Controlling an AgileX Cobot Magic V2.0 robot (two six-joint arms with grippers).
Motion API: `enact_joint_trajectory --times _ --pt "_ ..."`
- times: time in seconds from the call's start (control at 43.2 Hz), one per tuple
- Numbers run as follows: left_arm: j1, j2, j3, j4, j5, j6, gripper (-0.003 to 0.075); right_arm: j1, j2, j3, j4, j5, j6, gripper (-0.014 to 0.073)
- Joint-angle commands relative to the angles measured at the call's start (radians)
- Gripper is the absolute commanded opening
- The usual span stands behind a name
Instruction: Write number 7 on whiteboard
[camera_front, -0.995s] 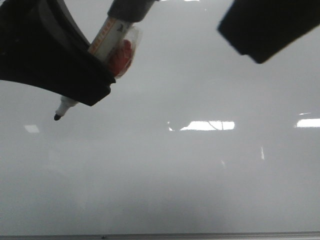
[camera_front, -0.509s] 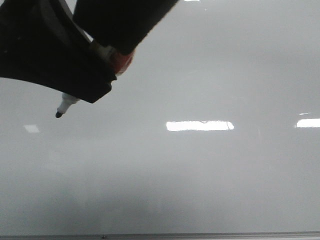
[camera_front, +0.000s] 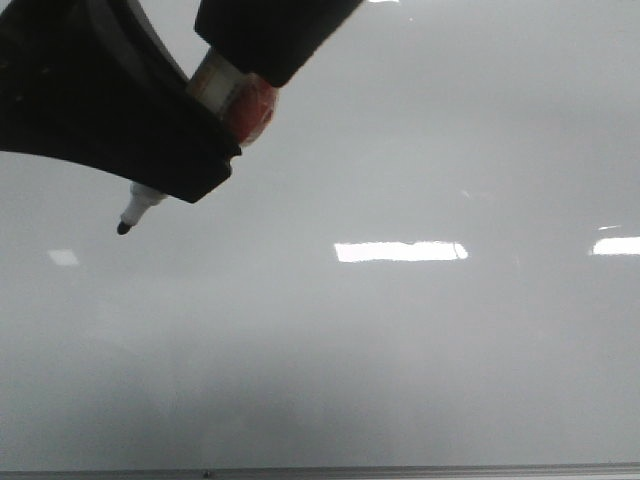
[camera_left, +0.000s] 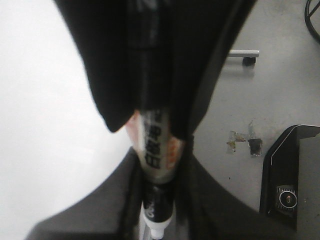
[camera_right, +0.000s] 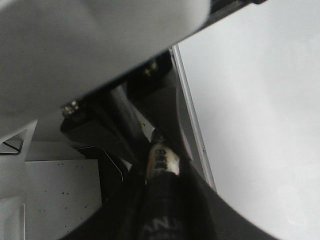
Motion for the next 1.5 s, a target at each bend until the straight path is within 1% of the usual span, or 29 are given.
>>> enact_joint_trajectory --times 0.0,0.046,0.069,0.093,0.116,0.185,0.208,0.254,0.301,0.347,0.509,0.555,0.648,0.763,0.902,1.041,1.249,1.365,1.48 --pt "-0.005 -0.025 -0.035 -0.011 -0.096 0.001 0.0162 0.001 -0.024 -0.033 0.065 -0.012 -0.010 -0.0069" --pt "-0.005 -0.025 -0.035 -0.011 -0.103 0.001 0.0248 -0.001 -0.024 -0.033 0.065 -0.015 -0.010 -0.0069" --pt "-0.005 -0.025 -0.035 -0.011 -0.111 0.001 0.0345 -0.003 -0.024 -0.033 0.065 -0.015 -0.010 -0.0069" --pt "-0.005 -0.025 -0.035 -0.011 -0.118 0.001 0.0406 -0.006 -0.024 -0.033 0.065 -0.016 -0.010 -0.0069" --pt "-0.005 -0.025 -0.035 -0.011 -0.125 0.001 0.0446 -0.010 -0.024 -0.033 0.065 -0.017 -0.010 -0.0069" --pt "-0.005 -0.028 -0.035 -0.011 -0.139 0.001 0.0606 -0.026 -0.024 -0.033 0.064 -0.017 -0.009 -0.0069" --pt "-0.005 -0.029 -0.035 -0.011 -0.141 -0.001 0.0635 -0.034 -0.024 -0.033 0.064 -0.016 -0.008 -0.0069" --pt "-0.005 -0.033 -0.035 -0.011 -0.139 -0.011 0.0650 -0.059 -0.024 -0.033 0.064 -0.016 -0.008 -0.0069" --pt "-0.005 -0.045 -0.033 -0.011 -0.137 -0.040 0.0629 -0.086 -0.024 -0.033 0.064 -0.017 -0.002 -0.0069" --pt "-0.005 -0.058 -0.021 -0.011 -0.137 -0.061 0.0578 -0.122 -0.024 -0.033 0.064 -0.019 0.008 -0.0069" --pt "-0.005 -0.191 0.075 -0.018 -0.142 -0.064 0.0262 -0.240 -0.024 -0.030 0.066 -0.041 0.036 -0.0069" --pt "-0.005 -0.246 0.115 -0.032 -0.146 -0.065 0.0188 -0.268 -0.024 -0.030 0.072 -0.058 0.036 -0.0069" --pt "-0.005 -0.351 0.200 -0.048 -0.146 -0.069 0.0090 -0.304 -0.024 -0.030 0.093 -0.098 0.036 -0.0069" --pt "-0.005 -0.503 0.300 -0.048 -0.132 -0.098 -0.0020 -0.311 -0.024 -0.030 0.118 -0.148 0.036 -0.0069" --pt "-0.005 -0.642 0.382 -0.057 -0.133 -0.141 -0.0020 -0.311 -0.012 -0.030 0.181 -0.209 0.036 -0.0069" --pt "-0.005 -0.731 0.404 -0.070 -0.132 -0.141 -0.0020 -0.310 0.058 -0.045 0.271 -0.276 0.033 -0.0069" --pt "-0.005 -0.739 0.404 -0.072 -0.137 -0.141 -0.0020 -0.308 0.229 -0.138 0.396 -0.364 0.029 -0.0069" --pt "-0.005 -0.739 0.404 -0.072 -0.139 -0.141 -0.0020 -0.308 0.291 -0.174 0.425 -0.370 -0.005 -0.0069" --pt "-0.005 -0.739 0.404 -0.072 -0.139 -0.141 -0.0020 -0.308 0.319 -0.177 0.439 -0.412 -0.010 -0.0069"
